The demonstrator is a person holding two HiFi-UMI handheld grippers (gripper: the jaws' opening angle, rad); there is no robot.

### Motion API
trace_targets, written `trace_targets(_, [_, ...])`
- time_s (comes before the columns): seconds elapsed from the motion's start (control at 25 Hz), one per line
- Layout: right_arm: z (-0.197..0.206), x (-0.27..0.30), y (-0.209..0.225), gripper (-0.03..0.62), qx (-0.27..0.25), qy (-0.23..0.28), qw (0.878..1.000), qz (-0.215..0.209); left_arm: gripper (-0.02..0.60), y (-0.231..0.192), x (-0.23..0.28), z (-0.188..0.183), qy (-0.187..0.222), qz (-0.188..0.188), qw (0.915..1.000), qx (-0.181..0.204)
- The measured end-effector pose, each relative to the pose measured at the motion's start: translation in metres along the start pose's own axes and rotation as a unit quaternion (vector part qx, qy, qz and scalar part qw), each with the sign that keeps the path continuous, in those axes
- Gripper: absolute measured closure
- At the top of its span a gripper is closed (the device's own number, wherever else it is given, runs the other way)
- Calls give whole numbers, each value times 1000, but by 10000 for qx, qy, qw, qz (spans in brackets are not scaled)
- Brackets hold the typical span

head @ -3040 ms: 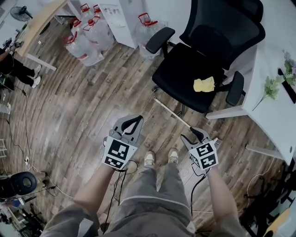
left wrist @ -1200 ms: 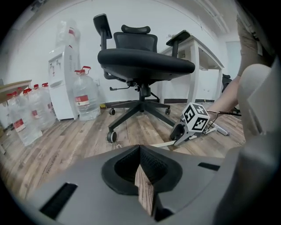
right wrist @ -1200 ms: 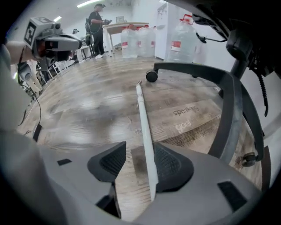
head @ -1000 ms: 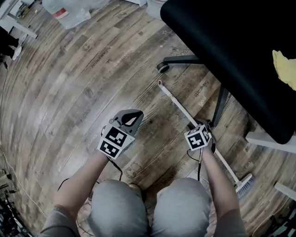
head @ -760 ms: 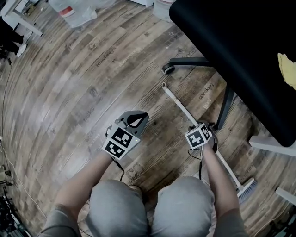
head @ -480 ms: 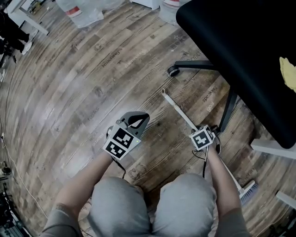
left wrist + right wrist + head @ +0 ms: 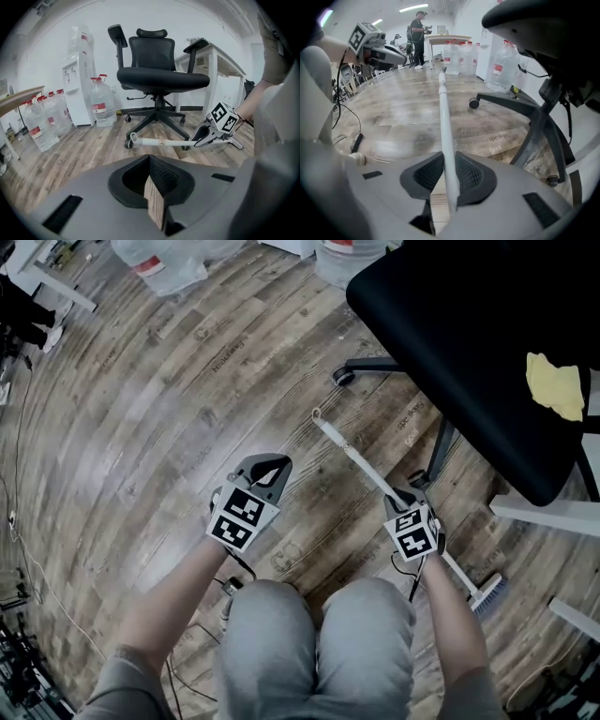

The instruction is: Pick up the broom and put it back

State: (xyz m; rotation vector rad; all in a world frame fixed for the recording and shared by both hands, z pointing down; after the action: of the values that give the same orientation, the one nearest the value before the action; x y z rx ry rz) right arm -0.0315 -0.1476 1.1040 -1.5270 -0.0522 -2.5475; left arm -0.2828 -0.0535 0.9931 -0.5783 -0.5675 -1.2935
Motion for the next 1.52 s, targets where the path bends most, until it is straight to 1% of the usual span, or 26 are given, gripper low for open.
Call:
trace_targets(0.08, [-8,-36,-11,496,-54,138,9998,-101,565,8,-27,-15,-142,-36,9999,74])
trace_targets(0.16, [-18,-74,-18,496,-76,265,9995,-169,565,11,-59,-35,-248,-255,9992,171])
trace_targets(0.2, [-24,-93,-19,496,-79,335,9993,-144,565,11,-75,-47,-219,-326,9991,165])
trace_targets(0.32, [-39,-152,-26,496,-31,574,9983,118,565,20,-121,-78,-120,-266,9996,13])
trace_targets(0.44, [-57,-213,-30,497,-21,809,9956,466,565,29,-167,-105,-94,-252,9996,-41])
trace_targets(0.6, [-80,-289,-32,502,-63,1036,9931,546,565,37,-229,-149,166,-596,9977,-262])
trace_targets(0.64, [-87,-307,-31,502,-5,1074,9926,571,565,42,-242,-161,244,-610,9975,-270])
trace_targets(0.72, [-100,-343,-29,502,156,1177,9908,653,565,54,-268,-184,337,-557,9977,-168])
trace_targets(0.76, [-107,-360,-29,502,253,1254,9893,698,565,58,-279,-193,338,-524,9980,-121])
trace_targets(0.84, [-121,-392,-27,502,461,1449,9850,813,565,65,-301,-211,316,-501,9981,-156])
trace_targets(0.96, [-140,-439,-23,502,834,1746,9750,1090,565,75,-340,-240,520,-532,9970,-218])
trace_targets(1.04, [-154,-471,-22,502,1179,1925,9666,1214,565,82,-368,-260,694,-549,9961,-41])
trace_targets(1.12, [-173,-498,-19,500,1520,2159,9564,1248,565,86,-392,-279,799,-580,9949,191])
trace_targets(1.2, [-198,-525,-19,500,1741,2454,9458,1224,565,87,-417,-298,883,-560,9942,250])
trace_targets(1.28, [-228,-554,-20,500,1836,2771,9354,1204,565,85,-442,-320,1038,-582,9926,238])
trace_targets(1.36, [-262,-586,-21,499,1825,3091,9250,1248,565,82,-467,-344,1211,-700,9897,305])
trace_targets(1.52, [-327,-656,-21,500,1690,3601,9045,1537,565,72,-513,-387,1561,-888,9830,382])
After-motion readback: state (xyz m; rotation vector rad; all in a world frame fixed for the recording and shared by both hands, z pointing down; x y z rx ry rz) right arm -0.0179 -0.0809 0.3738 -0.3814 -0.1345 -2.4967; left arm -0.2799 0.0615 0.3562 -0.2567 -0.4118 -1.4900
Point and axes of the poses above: the fingertips, and each gripper's own axes: x forward along the fingers, y to its right, z out of its underside, the point moved 6 cm from there along -x, backward along the fingers, and after that the axes turned 8 degrees about -x, right-handed, at the moved point
